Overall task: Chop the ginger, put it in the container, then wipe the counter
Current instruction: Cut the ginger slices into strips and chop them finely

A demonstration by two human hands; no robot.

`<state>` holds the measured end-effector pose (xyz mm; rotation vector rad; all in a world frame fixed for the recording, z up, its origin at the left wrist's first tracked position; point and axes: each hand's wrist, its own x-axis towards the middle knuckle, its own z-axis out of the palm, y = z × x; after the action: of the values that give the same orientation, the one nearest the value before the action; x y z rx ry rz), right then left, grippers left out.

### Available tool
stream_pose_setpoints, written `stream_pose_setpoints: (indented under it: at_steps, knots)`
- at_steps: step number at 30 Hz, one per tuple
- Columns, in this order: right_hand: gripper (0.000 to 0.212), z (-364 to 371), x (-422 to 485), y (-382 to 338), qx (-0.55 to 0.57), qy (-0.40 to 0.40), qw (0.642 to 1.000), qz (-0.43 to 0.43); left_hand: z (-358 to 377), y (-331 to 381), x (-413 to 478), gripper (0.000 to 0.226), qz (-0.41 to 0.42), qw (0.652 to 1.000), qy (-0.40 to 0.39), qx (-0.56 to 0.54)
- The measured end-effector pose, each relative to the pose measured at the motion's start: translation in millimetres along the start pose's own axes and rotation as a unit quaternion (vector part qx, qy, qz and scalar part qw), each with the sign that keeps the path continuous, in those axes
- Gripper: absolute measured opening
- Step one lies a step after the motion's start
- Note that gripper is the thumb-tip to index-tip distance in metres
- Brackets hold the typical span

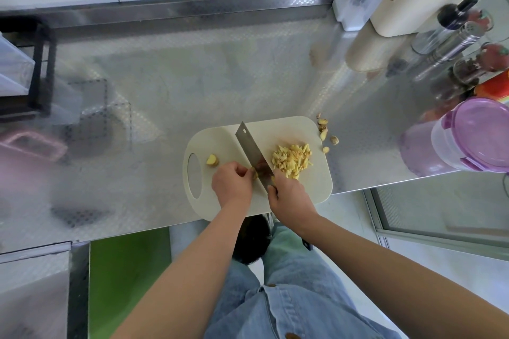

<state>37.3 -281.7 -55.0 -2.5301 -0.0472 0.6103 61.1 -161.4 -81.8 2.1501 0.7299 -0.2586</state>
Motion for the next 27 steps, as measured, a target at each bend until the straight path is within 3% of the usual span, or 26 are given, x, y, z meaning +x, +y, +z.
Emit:
stream_pose_setpoints:
  at_steps: [6,16,22,27]
  knots:
    - [0.007,0,7,-8,-0.063,-0.028,0.998,0.009,-1,-1,1,0.018,0.002,1.000,-0.006,0.000]
    - [0.007,-9,27,-13,0.057,0.040,0.997,0.012,1,-4,2,0.017,-0.031,0.999,-0.015,-0.027]
    - [0.006,-14,16,-7,0.036,0.039,0.998,-0.023,-2,-6,1,0.020,-0.038,0.999,-0.010,-0.015]
    - [0.018,-9,8,-6,0.030,0.026,0.999,-0.021,-6,-7,-2,0.013,-0.032,0.999,-0.011,0.003]
